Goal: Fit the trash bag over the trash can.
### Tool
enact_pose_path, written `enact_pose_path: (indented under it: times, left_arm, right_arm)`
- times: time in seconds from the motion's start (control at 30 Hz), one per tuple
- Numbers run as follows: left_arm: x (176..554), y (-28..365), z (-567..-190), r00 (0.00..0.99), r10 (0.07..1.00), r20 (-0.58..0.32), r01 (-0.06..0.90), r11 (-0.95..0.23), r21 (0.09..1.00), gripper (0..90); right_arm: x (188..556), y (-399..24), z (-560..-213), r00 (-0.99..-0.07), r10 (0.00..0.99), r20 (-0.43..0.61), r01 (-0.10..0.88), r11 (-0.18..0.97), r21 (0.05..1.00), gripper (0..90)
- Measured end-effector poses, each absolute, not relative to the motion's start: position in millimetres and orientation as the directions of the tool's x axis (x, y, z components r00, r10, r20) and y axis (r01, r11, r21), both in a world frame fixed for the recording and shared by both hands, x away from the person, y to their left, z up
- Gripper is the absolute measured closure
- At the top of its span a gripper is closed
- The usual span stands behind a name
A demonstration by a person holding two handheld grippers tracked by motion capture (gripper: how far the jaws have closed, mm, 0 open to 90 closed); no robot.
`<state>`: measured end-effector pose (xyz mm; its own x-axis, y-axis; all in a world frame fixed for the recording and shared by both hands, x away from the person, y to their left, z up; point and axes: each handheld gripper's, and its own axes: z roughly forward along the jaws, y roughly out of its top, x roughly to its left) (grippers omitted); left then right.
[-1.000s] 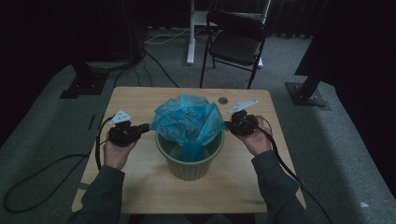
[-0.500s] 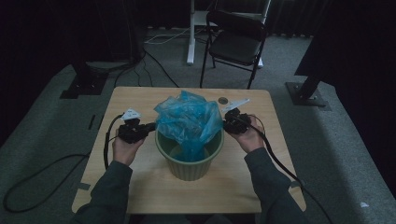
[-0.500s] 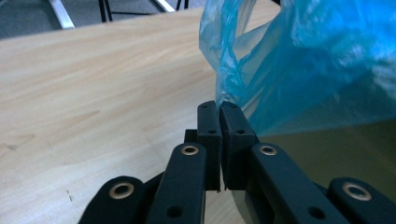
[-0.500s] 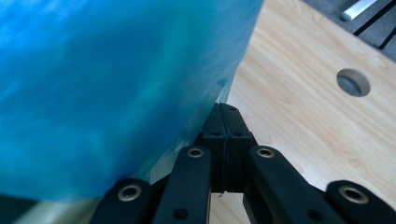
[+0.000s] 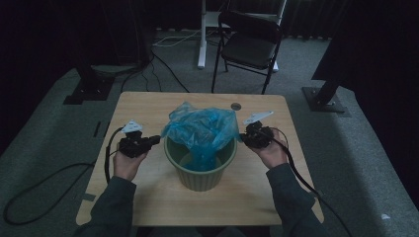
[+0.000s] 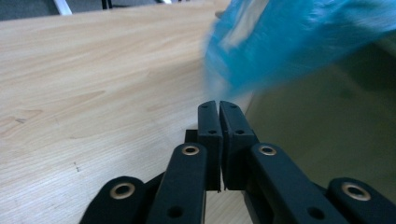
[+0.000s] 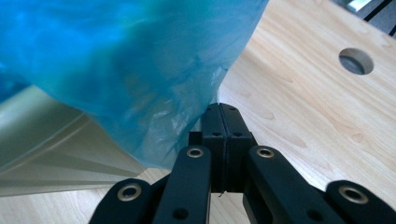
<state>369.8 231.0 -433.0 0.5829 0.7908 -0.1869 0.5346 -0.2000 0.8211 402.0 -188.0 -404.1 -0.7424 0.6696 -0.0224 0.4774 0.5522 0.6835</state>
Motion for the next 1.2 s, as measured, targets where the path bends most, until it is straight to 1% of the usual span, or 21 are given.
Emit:
enact_pose_path:
  times: [0.07,0.13,0.2,0.3,0.4,0.6,0.83,0.93,0.97,1.07,1.13,1.2]
  left_arm:
    - [366.4,236.3,-427.3,0.579,0.792,-0.193,0.522,-0.178,0.834,83.1]
    - [364.0,240.1,-421.3,0.580,0.791,-0.194,0.508,-0.165,0.845,79.6]
    - [362.1,242.2,-415.6,0.583,0.791,-0.188,0.496,-0.163,0.853,75.6]
    - [361.1,243.0,-407.2,0.590,0.784,-0.193,0.477,-0.146,0.867,71.2]
    - [362.8,240.7,-399.4,0.604,0.773,-0.195,0.461,-0.140,0.876,66.7]
    - [367.7,230.8,-385.3,0.641,0.742,-0.196,0.433,-0.138,0.891,60.6]
    - [376.1,214.7,-370.3,0.687,0.696,-0.209,0.413,-0.138,0.900,54.0]
    - [383.5,206.7,-367.3,0.698,0.680,-0.226,0.427,-0.141,0.893,52.2]
    - [386.3,204.8,-367.3,0.697,0.680,-0.229,0.432,-0.142,0.891,49.6]
    - [395.5,200.7,-370.1,0.689,0.674,-0.266,0.458,-0.121,0.881,49.5]
    - [399.4,198.0,-372.4,0.681,0.678,-0.274,0.473,-0.122,0.872,49.7]
    - [401.2,194.6,-374.3,0.674,0.687,-0.272,0.484,-0.132,0.865,52.8]
  right_arm:
    - [400.8,-192.9,-399.5,-0.738,0.674,-0.006,0.476,0.528,0.703,89.7]
    - [400.1,-196.8,-394.4,-0.734,0.679,0.005,0.473,0.506,0.722,86.0]
    - [399.5,-199.0,-389.1,-0.731,0.682,0.004,0.467,0.496,0.732,79.9]
    - [398.0,-200.5,-380.6,-0.727,0.686,-0.002,0.454,0.483,0.749,75.8]
    - [396.4,-201.7,-371.5,-0.727,0.686,-0.005,0.439,0.470,0.766,73.2]
    - [392.1,-203.1,-356.8,-0.729,0.684,-0.007,0.414,0.449,0.792,67.4]
    - [387.9,-202.3,-347.1,-0.750,0.658,0.059,0.406,0.388,0.828,61.9]
    - [387.2,-200.7,-344.8,-0.754,0.653,0.074,0.403,0.370,0.837,60.3]
    - [388.1,-198.5,-342.8,-0.761,0.642,0.094,0.406,0.358,0.841,58.4]
    - [390.6,-194.7,-341.1,-0.765,0.632,0.123,0.415,0.337,0.845,55.9]
    - [393.0,-192.1,-340.5,-0.761,0.636,0.131,0.425,0.335,0.841,53.9]
    - [396.6,-188.9,-341.9,-0.759,0.635,0.143,0.444,0.343,0.828,53.0]
